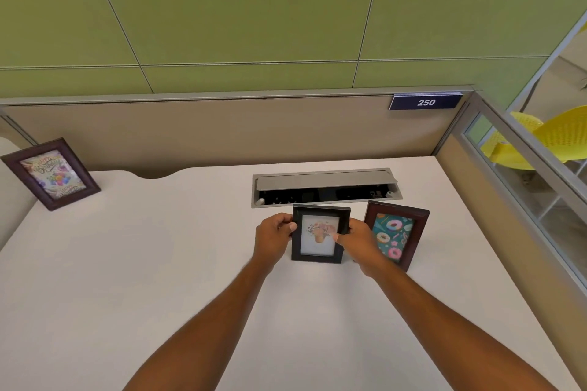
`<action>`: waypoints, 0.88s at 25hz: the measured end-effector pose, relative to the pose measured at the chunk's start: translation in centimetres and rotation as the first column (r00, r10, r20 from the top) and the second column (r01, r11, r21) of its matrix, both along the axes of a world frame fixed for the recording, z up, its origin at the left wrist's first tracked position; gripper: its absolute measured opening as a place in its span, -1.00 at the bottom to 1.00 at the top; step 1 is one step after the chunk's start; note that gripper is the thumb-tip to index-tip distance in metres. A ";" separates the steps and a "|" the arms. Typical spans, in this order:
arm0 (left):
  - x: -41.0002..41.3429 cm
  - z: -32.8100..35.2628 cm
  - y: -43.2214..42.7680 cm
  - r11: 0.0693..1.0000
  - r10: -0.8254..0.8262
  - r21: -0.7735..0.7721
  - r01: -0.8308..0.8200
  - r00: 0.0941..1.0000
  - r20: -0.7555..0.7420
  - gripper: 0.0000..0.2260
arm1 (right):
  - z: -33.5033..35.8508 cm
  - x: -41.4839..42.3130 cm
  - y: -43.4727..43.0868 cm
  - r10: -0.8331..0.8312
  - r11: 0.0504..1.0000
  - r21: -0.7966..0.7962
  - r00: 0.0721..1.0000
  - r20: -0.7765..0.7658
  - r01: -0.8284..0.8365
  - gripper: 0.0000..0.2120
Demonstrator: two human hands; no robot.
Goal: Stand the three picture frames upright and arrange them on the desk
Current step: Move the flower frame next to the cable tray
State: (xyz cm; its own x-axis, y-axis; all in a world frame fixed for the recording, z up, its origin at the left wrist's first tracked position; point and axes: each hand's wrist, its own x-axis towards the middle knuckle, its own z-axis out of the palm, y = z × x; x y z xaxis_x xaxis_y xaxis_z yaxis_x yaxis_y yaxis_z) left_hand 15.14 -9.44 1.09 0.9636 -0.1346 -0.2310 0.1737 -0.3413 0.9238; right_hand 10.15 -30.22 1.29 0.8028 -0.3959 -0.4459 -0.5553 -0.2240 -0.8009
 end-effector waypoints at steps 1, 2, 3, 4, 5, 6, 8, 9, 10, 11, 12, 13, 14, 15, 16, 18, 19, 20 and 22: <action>0.0 -0.1 0.2 1.000 0.008 -0.003 -0.008 1.000 0.001 -0.80 | -0.1 0.1 0.0 0.001 1.000 0.026 1.000 -0.007 0.000 -0.75; 0.0 -0.1 0.4 1.000 0.016 -0.007 -0.016 1.000 -0.001 -0.81 | -0.1 0.2 0.0 0.006 0.999 0.052 1.000 -0.012 -0.006 -0.72; 0.0 -0.1 0.7 1.000 0.025 -0.012 -0.025 1.000 -0.004 -0.81 | -0.1 0.3 0.0 0.016 0.997 0.078 1.000 -0.014 -0.015 -0.70; 0.0 0.0 1.0 0.999 0.033 -0.015 -0.033 0.999 -0.008 -0.81 | -0.1 0.4 0.1 0.027 0.994 0.106 1.000 -0.013 -0.025 -0.69; 0.0 0.0 1.3 0.999 0.039 -0.015 -0.039 0.999 -0.006 -0.82 | -0.1 0.5 0.2 0.040 0.990 0.138 0.999 -0.010 -0.038 -0.68; 0.0 0.1 1.7 0.999 0.041 -0.011 -0.041 0.999 0.003 -0.82 | -0.1 0.5 0.2 0.054 0.983 0.176 0.999 -0.003 -0.053 -0.67; 0.0 0.3 2.4 0.999 0.041 0.000 -0.041 0.999 0.020 -0.83 | 0.0 0.4 0.4 0.081 0.959 0.269 0.996 0.028 -0.086 -0.67; 0.0 0.5 2.7 0.999 0.041 0.002 -0.041 0.999 0.023 -0.83 | 0.0 0.4 0.6 0.092 0.944 0.313 0.995 0.046 -0.102 -0.68; 0.0 0.7 3.2 0.999 0.039 0.003 -0.040 0.999 0.025 -0.84 | 0.2 0.4 0.8 0.104 0.930 0.348 0.993 0.062 -0.119 -0.71; 0.0 0.8 3.7 0.999 0.038 0.004 -0.038 0.999 0.028 -0.84 | 0.3 0.4 1.1 0.116 0.919 0.371 0.990 0.077 -0.136 -0.73; 0.0 1.0 4.3 0.999 0.039 0.005 -0.039 0.999 0.032 -0.84 | 0.4 0.4 1.5 0.128 0.909 0.386 0.987 0.092 -0.154 -0.76; 0.0 1.1 5.0 0.999 0.044 0.006 -0.044 0.998 0.038 -0.85 | 0.4 0.5 1.9 0.140 0.901 0.398 0.984 0.108 -0.171 -0.77; 0.0 1.3 5.6 0.999 0.053 0.005 -0.053 0.998 0.042 -0.84 | 0.6 0.7 2.5 0.150 0.893 0.408 0.981 0.124 -0.188 -0.75; -0.1 1.5 6.4 0.998 0.067 0.004 -0.067 0.997 0.046 -0.84 | 0.7 1.0 3.2 0.162 0.887 0.413 0.977 0.136 -0.205 -0.72; -0.1 1.7 7.1 0.997 0.082 0.002 -0.083 0.995 0.049 -0.84 | 0.9 1.3 3.9 0.174 0.887 0.408 0.974 0.143 -0.218 -0.69; 0.1 2.0 8.5 0.993 0.117 -0.002 -0.117 0.992 0.054 -0.84 | 1.3 2.1 5.4 0.204 0.889 0.385 0.967 0.151 -0.248 -0.66; 0.2 2.2 9.2 0.991 0.133 -0.003 -0.133 0.989 0.056 -0.84 | 1.5 2.6 6.2 0.220 0.887 0.379 0.963 0.157 -0.264 -0.68; 0.2 2.3 10.0 0.989 0.150 -0.004 -0.150 0.987 0.059 -0.84 | 1.8 3.1 7.0 0.236 0.883 0.377 0.958 0.162 -0.281 -0.70; 0.7 2.6 11.5 0.984 0.179 -0.002 -0.179 0.982 0.062 -0.84 | 2.1 4.2 8.6 0.263 0.870 0.383 0.950 0.170 -0.310 -0.74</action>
